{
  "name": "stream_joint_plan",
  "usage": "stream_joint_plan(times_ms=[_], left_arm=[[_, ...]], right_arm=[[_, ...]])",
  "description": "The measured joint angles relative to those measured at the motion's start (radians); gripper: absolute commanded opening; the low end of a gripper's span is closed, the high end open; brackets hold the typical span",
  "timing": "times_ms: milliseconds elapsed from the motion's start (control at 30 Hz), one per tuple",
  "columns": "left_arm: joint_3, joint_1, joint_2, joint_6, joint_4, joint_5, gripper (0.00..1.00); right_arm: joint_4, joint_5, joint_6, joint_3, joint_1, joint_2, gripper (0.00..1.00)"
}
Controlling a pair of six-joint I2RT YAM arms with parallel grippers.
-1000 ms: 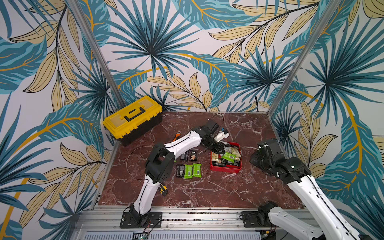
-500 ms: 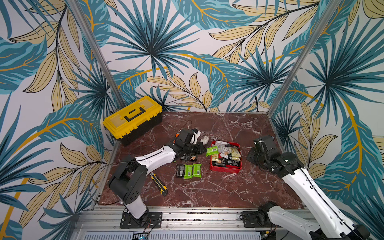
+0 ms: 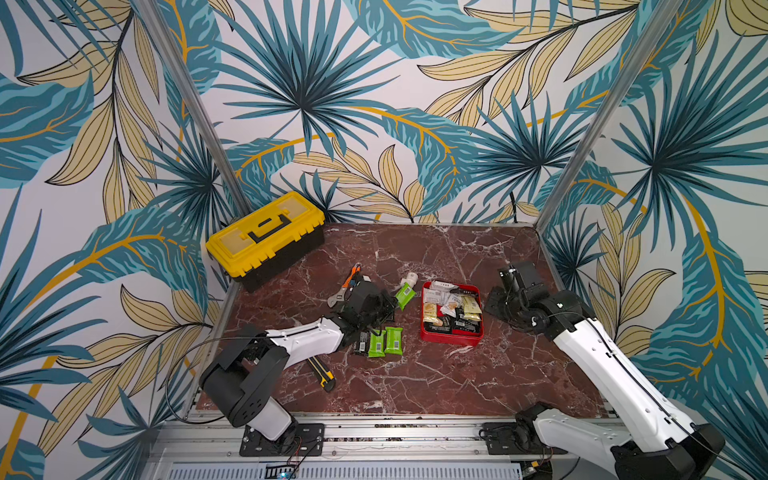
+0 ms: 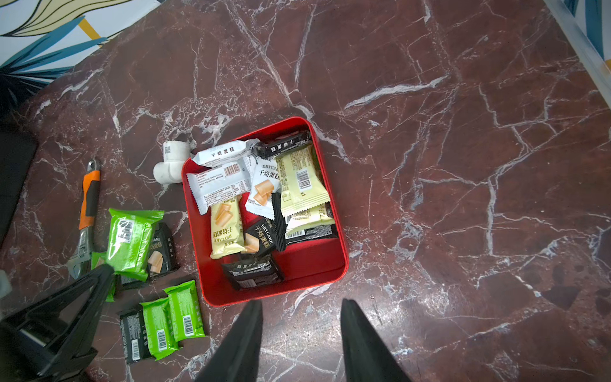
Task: Take the cookies out of the storage box
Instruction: Place the cookie at the center of the board.
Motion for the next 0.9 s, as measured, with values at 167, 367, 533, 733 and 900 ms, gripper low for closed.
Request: stream_joint_plan(times_ms=[167,367,533,733,900], left_arm=[[0.000,-0.056,0.081,-0.150,0.047,-0.076,0.00],[-0.002,-0.108,0.101,-0.318,0.038,-0.182,0.00],[-0.003,-0.144,0.101,-0.449,-0.008,-0.257,0.00],[-0.004,-0.166,0.101,-0.538,-0.088,-0.297,0.25],[-0.004,-0.170,0.100,-0.571,-0.141,-0.312,0.46]], right_arm=[[0.000,-0.011,-0.005,0.000,0.000,-0.001,0.44],[0.001,-0.017,-0.005,0.000,0.000,-0.018,0.44],[0.003,-0.021,-0.005,-0.001,0.000,-0.022,0.44],[0.008,-0.027,-0.005,-0.003,0.000,-0.022,0.44],[0.013,-0.039,-0.005,-0.011,0.000,-0.022,0.44]])
